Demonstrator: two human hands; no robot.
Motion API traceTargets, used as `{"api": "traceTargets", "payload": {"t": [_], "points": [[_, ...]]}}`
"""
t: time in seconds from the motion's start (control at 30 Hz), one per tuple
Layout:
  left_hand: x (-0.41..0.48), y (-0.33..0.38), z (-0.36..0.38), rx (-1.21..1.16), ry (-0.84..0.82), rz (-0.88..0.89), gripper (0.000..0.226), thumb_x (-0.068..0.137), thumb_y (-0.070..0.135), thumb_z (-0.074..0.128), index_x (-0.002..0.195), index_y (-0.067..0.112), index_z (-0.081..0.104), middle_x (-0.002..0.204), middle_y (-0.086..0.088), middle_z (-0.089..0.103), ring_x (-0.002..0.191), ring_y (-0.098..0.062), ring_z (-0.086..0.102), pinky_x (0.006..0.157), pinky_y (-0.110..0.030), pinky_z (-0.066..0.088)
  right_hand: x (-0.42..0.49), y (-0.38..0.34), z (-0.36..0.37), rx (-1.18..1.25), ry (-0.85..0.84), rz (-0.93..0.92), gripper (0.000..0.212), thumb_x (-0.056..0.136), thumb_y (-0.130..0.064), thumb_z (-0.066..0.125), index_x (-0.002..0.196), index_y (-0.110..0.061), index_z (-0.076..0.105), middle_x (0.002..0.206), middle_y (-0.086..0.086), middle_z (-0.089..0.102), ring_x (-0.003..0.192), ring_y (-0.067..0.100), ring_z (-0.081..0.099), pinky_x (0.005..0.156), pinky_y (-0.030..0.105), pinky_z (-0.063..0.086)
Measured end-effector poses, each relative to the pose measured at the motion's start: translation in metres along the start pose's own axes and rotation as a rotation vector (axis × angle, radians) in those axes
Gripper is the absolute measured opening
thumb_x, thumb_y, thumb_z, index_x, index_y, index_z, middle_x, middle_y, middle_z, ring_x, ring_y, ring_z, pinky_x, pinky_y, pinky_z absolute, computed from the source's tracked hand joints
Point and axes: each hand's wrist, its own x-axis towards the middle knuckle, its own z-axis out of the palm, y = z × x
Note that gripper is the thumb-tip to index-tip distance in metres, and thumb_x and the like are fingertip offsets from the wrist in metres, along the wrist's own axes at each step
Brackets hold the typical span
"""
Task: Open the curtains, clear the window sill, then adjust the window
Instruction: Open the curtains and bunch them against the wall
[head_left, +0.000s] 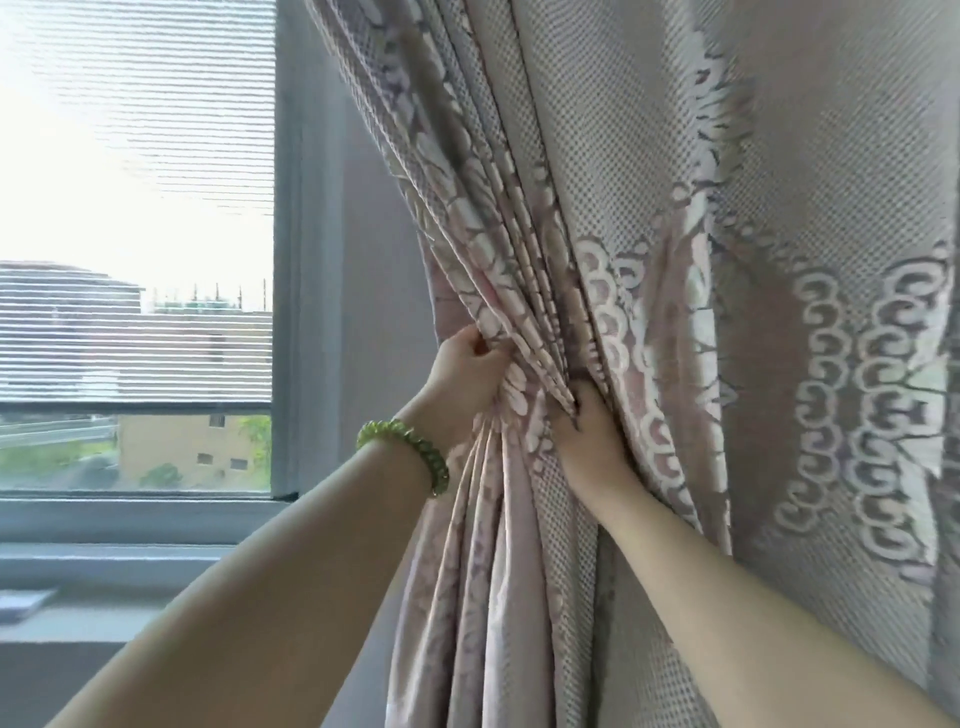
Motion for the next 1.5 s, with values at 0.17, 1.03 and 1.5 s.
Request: {"api": "traceTargets", "payload": {"t": [0.17, 1.03, 1.5], "points": [[0.001, -0.001, 0.084, 0.03, -0.12, 0.036, 0.017, 0.09, 0.021, 0.054, 0.102, 0.015, 0.064, 0.102, -0.008, 0.071, 0.096, -0.025, 0.067, 0.087, -0.038, 0.056, -0.004, 0.017, -0.08, -0.09, 0.131, 0.059, 0.028, 0.099, -0.012, 0.041, 0.125, -0.011, 0.051, 0.112, -0.005, 0.053, 0.11, 0.007, 0.047, 0.095, 0.013, 0.033], [-0.036, -0.004, 0.427, 0.269, -0.494, 0.214, 0.032, 0.095, 0.033, 0.046, 0.116, 0.009, 0.053, 0.119, -0.012, 0.061, 0.115, -0.031, 0.054, 0.094, -0.031, 0.042, -0.043, 0.106, -0.383, -0.545, 0.519, 0.345, 0.034, 0.1, -0.012, 0.036, 0.13, -0.003, 0.049, 0.131, 0.015, 0.054, 0.124, 0.026, 0.049, 0.104, 0.022, 0.033], [0.028, -0.028, 0.342, -0.393, -0.346, 0.473, 0.08, 0.066, 0.031, 0.075, 0.134, 0.018, 0.035, 0.137, 0.003, 0.046, 0.126, -0.003, 0.047, 0.107, -0.021, 0.04, 0.027, 0.036, -0.279, -1.007, 0.599, -0.303, 0.064, 0.093, -0.008, 0.048, 0.147, -0.029, 0.02, 0.149, 0.009, 0.034, 0.134, 0.01, 0.033, 0.117, 0.034, 0.029]]}}
